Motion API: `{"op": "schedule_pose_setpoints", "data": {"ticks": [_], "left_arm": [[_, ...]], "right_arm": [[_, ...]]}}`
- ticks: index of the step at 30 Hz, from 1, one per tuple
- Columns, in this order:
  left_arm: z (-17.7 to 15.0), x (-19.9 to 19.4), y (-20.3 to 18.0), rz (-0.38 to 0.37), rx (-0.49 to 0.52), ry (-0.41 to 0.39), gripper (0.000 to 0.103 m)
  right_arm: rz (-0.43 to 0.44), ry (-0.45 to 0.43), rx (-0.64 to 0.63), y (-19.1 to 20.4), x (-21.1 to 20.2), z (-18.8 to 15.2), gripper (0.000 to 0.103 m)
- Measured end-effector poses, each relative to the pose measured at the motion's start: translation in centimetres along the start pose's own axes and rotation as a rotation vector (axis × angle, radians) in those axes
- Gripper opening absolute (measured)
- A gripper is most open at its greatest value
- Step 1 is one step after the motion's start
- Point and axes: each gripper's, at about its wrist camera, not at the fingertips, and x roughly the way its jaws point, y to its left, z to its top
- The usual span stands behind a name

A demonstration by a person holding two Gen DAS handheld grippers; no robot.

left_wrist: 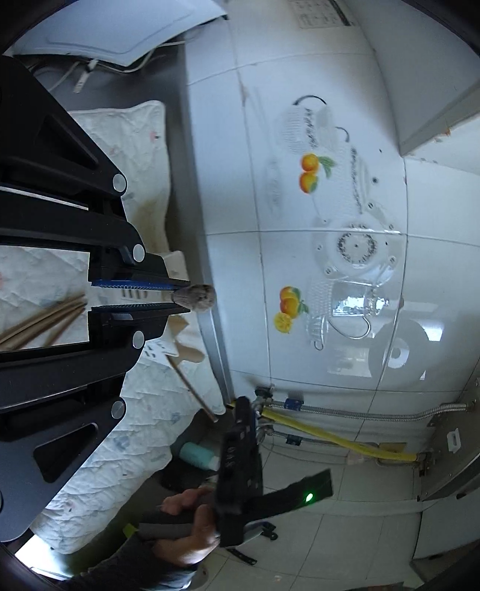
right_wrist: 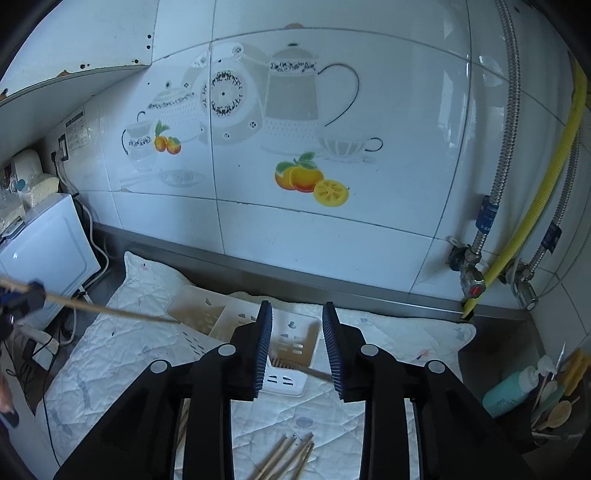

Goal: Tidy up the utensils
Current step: 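Lift the chopstick upright into the white holder with the left gripper while the right gripper inserts its own, then open both grippers and move them back over the loose chopsticks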

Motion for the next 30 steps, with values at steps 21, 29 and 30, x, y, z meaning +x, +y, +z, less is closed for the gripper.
{"op": "schedule_pose_setpoints", "data": {"ticks": [21,29,30], "left_arm": [[2.7,9.9,1.2,0.06,-0.012,0.145,0.006],[2.5,9.1,1.3,0.043,-0.025,0.123,0.017],[2.5,8.7,1.2,0.042,-0.026,0.114,0.024]], "right_arm": [[0.014,-0.043,-0.021,0.5,-4.2,-7.7,0.043],[-0.009,-0.038,0.014,1.2,-5.5,-12.3,0.043],[-0.012,-0.038,0.021,1.3,-5.7,-13.0,0.043]]}}
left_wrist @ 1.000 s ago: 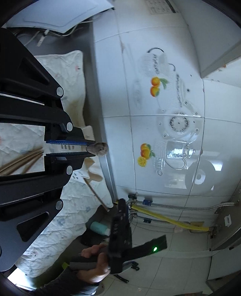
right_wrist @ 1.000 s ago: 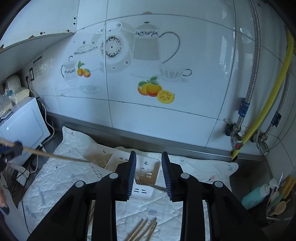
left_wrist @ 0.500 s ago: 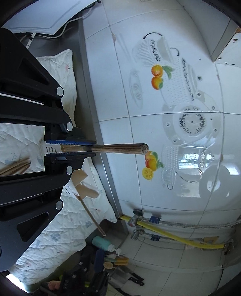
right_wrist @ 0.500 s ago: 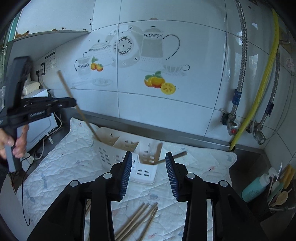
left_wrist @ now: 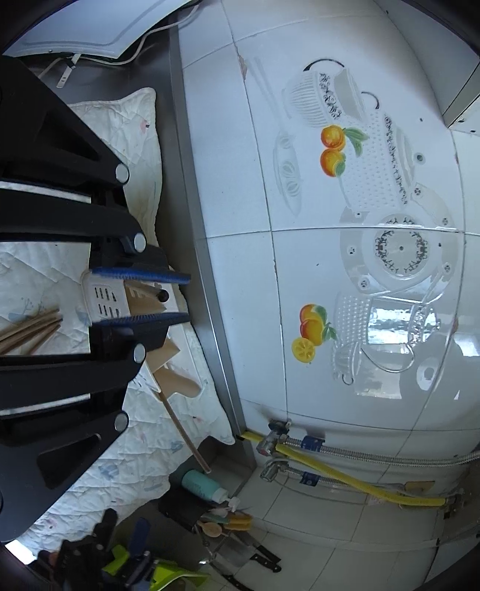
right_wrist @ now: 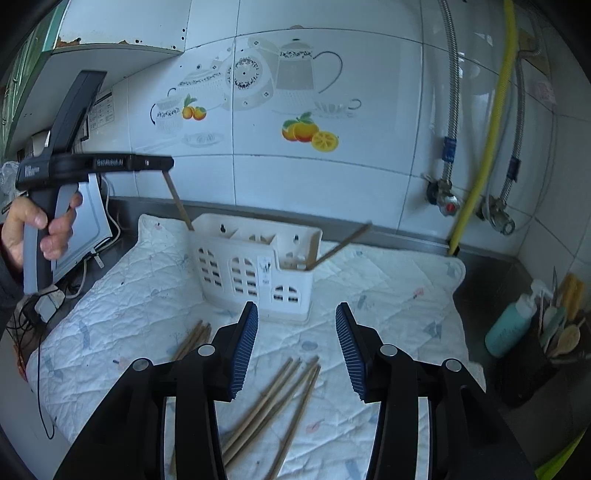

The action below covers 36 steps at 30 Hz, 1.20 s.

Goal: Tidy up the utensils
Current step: 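Open both grippers and move them back over the loose chopsticks, then grasp a wooden chopstick with the left gripper while the right gripper grasps another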

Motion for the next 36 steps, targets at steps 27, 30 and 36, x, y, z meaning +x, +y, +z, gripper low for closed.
{"op": "schedule_pose_setpoints", "data": {"ticks": [27,30,36], "left_arm": [[-19.2,-6.6,-2.2,-0.015,-0.087,0.122,0.047],[-22.0,-5.7,-2.8,-0.025,-0.104,0.177,0.041],[-26.0,-3.1,-4.2,-0.028,-0.112,0.274,0.026]], "right_arm": [[-0.07,0.206,0.22,2.4,1.3,-18.0,0.027],[-0.077,0.213,0.221,2.5,1.6,-18.3,0.026],[-0.084,0.218,0.219,2.5,1.7,-18.4,0.024]]}}
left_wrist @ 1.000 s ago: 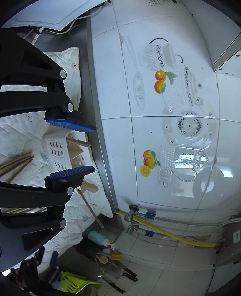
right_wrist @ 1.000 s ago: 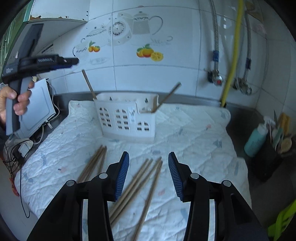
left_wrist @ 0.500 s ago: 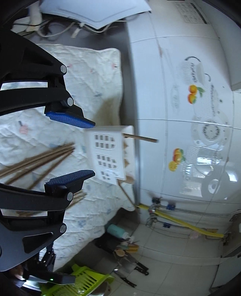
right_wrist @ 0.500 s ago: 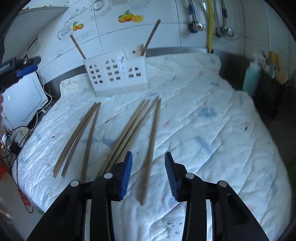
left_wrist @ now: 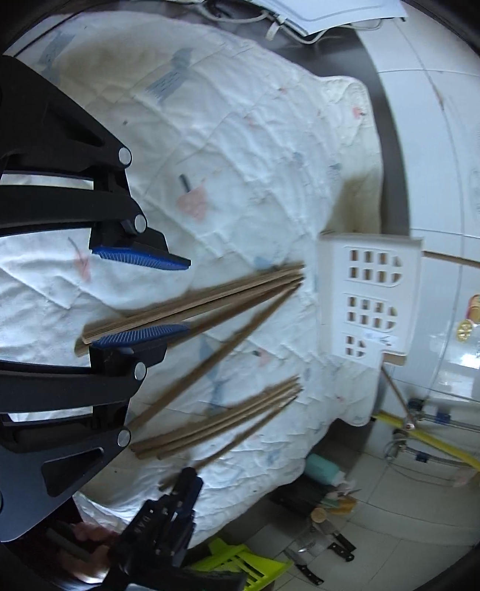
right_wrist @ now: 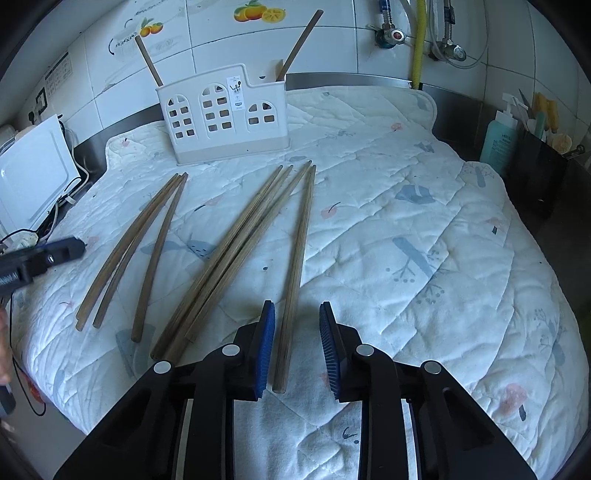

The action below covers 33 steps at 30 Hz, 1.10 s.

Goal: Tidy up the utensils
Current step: 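Grasp a wooden chopstick with the left gripper while the right gripper grasps another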

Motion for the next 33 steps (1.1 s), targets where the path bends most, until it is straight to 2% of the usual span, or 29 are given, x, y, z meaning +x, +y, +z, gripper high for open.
{"op": "schedule_pose_setpoints", "data": {"ticks": [7,22,25,29,33], "left_arm": [[-1.3,1.7,-0.3,0.003,-0.001,0.042,0.025],[-1.7,1.4,-0.2,0.036,-0.025,0.019,0.025],[-1.8,1.4,-0.7,0.051,-0.011,0.014,0.021],[-1.6,1.8,-1.6,0.095,0.031,0.008,0.021],[-1.5,2.4,-1.5,0.105,0.018,0.016,0.021]], "right_arm": [[0.004,0.003,0.011,-0.2,0.1,-0.1,0.023],[0.003,0.001,0.017,-0.3,0.2,-0.3,0.021],[0.001,-0.002,0.018,-0.3,0.3,-0.3,0.021],[-0.001,-0.006,0.02,-0.4,0.2,-0.5,0.02],[-0.002,-0.007,0.023,-0.5,0.2,-0.5,0.02]]}}
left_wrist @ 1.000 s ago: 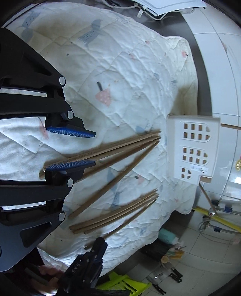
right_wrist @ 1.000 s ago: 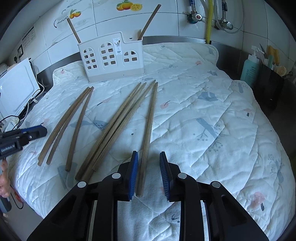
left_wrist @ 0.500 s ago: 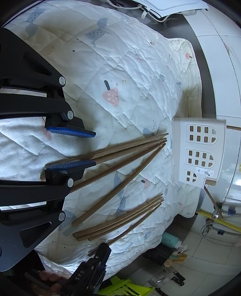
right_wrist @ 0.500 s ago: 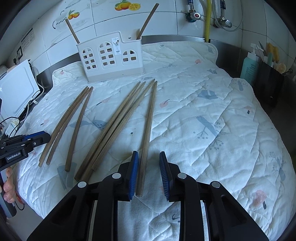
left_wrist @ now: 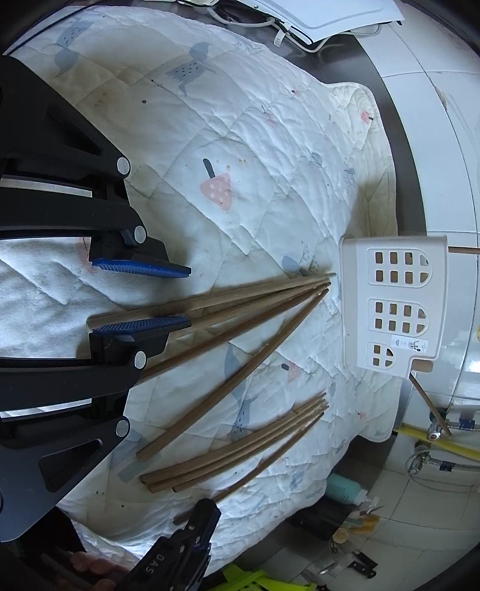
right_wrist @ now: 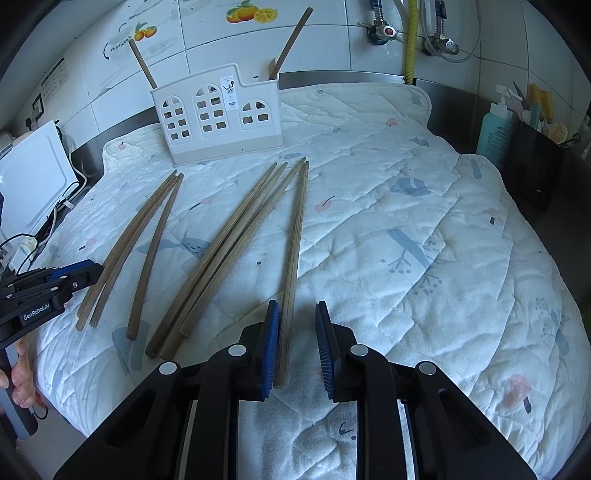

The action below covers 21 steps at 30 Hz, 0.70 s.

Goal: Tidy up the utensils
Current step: 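Grasp a wooden chopstick with the left gripper while the right gripper grasps another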

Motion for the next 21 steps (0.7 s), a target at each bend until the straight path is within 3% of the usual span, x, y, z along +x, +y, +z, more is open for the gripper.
{"op": "schedule_pose_setpoints", "data": {"ticks": [6,10,12,21], "left_arm": [[0.2,0.5,-0.7,0.017,0.007,-0.016,0.016],[0.5,0.8,-0.7,0.03,0.009,-0.023,0.01],[0.8,0.8,-0.4,0.018,0.004,-0.019,0.008],[1.3,0.3,2.5,-0.049,-0.07,-0.022,0.005]], "right_arm": [[-0.009,-0.01,0.0,0.1,0.0,-0.1,0.019],[-0.012,-0.022,0.003,-0.1,0.3,0.1,0.012],[-0.008,-0.023,0.01,-0.2,0.3,0.2,0.007],[-0.012,-0.104,-0.029,-0.1,-3.2,1.8,0.007]]}}
